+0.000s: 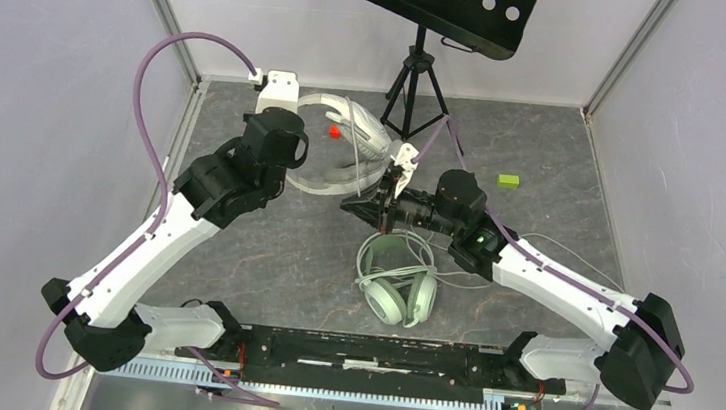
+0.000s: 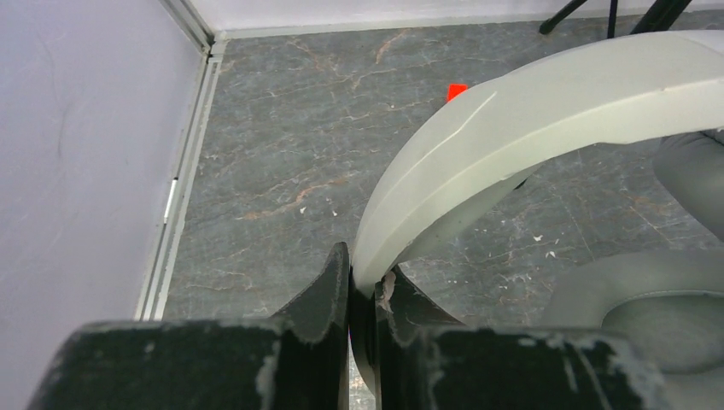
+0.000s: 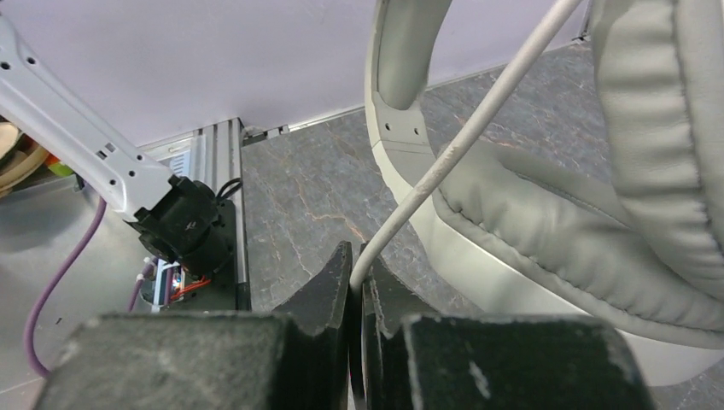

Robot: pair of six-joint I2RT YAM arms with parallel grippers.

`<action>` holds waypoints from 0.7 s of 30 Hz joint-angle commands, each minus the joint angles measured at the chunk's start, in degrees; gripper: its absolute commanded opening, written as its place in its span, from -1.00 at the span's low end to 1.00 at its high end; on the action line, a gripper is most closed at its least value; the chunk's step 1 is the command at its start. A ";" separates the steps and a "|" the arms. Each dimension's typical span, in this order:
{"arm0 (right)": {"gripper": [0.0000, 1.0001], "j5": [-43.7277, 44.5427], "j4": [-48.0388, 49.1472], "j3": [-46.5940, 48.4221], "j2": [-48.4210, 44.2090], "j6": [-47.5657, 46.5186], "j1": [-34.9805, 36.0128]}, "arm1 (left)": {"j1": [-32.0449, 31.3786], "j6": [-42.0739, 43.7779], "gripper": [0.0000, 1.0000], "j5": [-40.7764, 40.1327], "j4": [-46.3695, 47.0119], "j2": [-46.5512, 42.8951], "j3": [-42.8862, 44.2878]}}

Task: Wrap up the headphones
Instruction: Wrap the headphones cable around the headphones.

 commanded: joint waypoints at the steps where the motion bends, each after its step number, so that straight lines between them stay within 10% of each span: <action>1: -0.77 0.95 -0.32 0.66 1.07 -2.38 1.21 | 1.30 -6.69 -0.95 0.43 7.81 -2.26 0.61; 21: -0.77 8.06 3.72 -6.81 0.84 -12.72 4.52 | 5.56 -12.61 -0.95 12.75 14.18 -8.86 -2.58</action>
